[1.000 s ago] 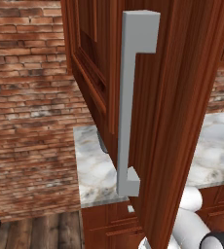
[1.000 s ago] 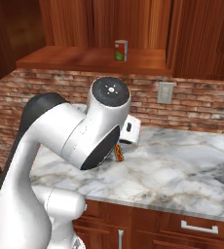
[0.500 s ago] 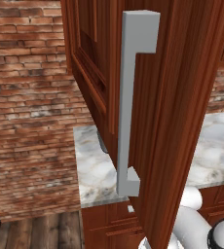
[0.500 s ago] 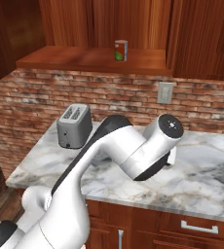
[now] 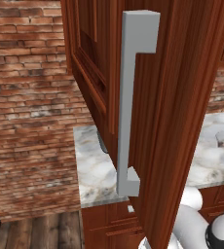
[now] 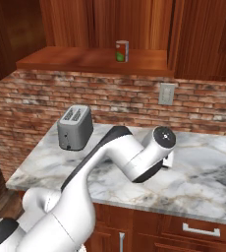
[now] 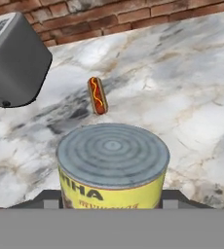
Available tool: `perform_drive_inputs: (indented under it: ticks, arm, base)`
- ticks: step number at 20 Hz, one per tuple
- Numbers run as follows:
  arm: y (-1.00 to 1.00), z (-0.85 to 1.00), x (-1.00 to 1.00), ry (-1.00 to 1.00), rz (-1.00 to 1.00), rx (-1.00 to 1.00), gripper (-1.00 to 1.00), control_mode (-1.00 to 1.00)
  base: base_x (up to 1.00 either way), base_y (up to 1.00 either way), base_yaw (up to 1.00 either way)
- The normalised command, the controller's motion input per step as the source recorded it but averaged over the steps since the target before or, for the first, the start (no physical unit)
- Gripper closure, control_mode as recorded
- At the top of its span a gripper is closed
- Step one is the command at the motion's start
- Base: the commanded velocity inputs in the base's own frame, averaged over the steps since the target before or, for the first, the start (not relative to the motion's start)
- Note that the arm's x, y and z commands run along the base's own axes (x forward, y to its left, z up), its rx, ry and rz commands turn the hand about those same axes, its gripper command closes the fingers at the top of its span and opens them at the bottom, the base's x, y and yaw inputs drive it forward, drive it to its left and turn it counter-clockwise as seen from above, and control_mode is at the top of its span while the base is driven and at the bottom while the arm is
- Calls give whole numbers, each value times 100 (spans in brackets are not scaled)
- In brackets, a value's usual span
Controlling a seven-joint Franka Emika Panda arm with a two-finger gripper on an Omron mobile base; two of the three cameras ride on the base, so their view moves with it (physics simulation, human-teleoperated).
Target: Restock the canned food cabinet by taking the new fresh canned food from the counter and placing it in the cabinet. Then, take the old canned food from the cabinet and place it on the counter.
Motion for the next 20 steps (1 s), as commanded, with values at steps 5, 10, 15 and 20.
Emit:
perform_drive_inputs:
  ticks: [5,10,15,20]
  arm:
    - [0,-18,56,0,0,-5,100,-100]
    - [0,-21,41,0,0,0,100,-100]
    - [0,-67,18,0,0,-4,100,-100]
    - [0,-50,27,-4,0,-5,100,-100]
  base:
    - [0,0,0]
    - [0,0,0]
    - [0,0,0]
    - [0,0,0]
